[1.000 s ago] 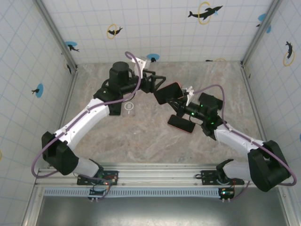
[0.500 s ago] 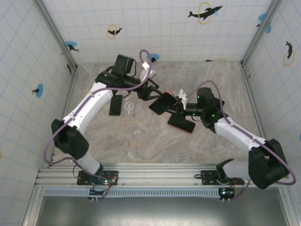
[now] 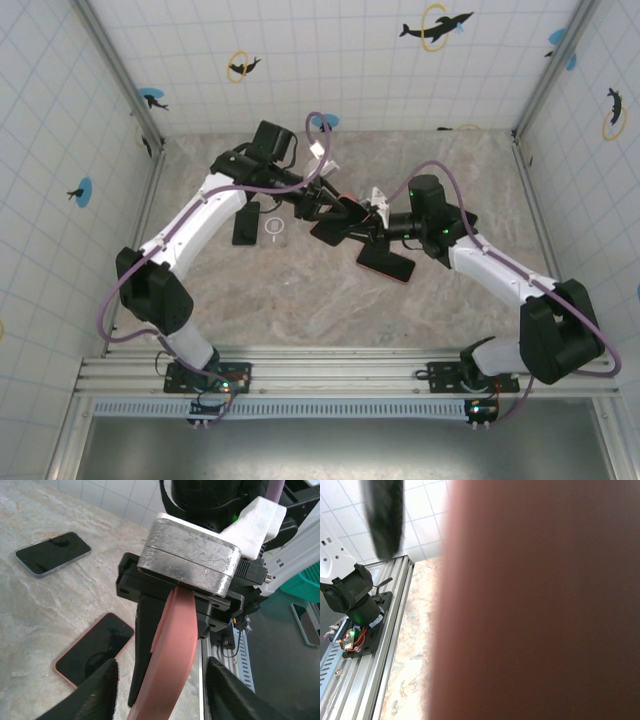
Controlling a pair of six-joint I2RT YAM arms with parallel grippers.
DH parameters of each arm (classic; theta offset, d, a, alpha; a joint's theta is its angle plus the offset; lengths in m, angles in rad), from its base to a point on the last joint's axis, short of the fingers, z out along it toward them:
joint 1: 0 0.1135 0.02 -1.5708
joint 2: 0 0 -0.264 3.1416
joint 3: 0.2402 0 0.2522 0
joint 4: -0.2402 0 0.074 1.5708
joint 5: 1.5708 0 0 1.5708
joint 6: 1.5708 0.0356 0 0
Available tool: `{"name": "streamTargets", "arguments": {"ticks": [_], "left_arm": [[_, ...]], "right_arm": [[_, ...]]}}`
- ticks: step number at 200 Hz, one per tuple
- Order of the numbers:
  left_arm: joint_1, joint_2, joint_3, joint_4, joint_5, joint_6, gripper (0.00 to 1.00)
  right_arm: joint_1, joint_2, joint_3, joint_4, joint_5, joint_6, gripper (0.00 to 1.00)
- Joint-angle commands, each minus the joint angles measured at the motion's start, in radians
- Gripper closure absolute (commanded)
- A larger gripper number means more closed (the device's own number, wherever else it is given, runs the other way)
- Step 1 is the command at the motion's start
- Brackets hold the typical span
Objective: Take the phone out of the phone case
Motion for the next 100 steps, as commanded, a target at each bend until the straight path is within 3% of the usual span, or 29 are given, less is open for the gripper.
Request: {"name": "streamTargets", "arguments": {"ticks": [1, 62, 100], "left_arm": [[-0.014, 0.001, 0.010, -0.012, 0.016, 0.039, 0.59], [-0.014, -0.044, -0.038, 0.072, 0.013, -0.001, 0.95], [-0.009, -0.052, -0.050, 0.122, 0.012, -0.068, 1.00]], "right_arm": [[0.008, 0.005, 0.060, 0.006, -0.043, -0.025, 0.93], [0.009, 0.012, 0.065, -0.031, -0.037, -0.055, 0.91], [0.004, -0.002, 0.046, -0.021, -0.017, -0.059, 0.57]]}}
